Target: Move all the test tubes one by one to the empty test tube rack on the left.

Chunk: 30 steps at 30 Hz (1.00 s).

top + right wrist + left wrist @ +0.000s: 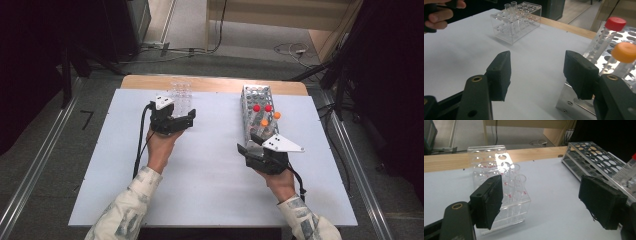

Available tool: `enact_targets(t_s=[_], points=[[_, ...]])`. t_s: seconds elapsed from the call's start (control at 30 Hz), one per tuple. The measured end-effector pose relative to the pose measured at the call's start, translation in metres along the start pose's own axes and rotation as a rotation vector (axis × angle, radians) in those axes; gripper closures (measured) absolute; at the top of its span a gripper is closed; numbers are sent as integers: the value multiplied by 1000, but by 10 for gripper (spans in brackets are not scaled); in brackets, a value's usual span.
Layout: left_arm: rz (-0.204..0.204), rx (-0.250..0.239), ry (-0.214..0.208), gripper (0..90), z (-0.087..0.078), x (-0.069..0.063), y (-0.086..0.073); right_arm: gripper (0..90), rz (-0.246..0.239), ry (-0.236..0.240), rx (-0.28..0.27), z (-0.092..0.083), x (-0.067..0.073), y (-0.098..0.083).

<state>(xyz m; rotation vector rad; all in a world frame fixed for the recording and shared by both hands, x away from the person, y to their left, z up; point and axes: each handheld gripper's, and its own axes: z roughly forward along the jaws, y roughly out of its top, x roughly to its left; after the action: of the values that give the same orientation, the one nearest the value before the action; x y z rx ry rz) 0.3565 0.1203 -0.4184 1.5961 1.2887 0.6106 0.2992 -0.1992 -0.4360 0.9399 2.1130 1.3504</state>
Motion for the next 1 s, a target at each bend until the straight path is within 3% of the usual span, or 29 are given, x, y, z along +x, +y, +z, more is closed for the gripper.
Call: enact_targets(t_s=[0.57, 0.87, 1.0], points=[[18, 2, -55, 193, -7, -15, -14, 412, 35, -130, -14, -6, -29, -6], [26, -5, -72, 194, -9, -20, -14, 461, 86, -196, -6, 6, -45, -12], [31, 0, -77, 197, -8, -21, -15, 502, 83, -217, -3, 15, -48, -14]])
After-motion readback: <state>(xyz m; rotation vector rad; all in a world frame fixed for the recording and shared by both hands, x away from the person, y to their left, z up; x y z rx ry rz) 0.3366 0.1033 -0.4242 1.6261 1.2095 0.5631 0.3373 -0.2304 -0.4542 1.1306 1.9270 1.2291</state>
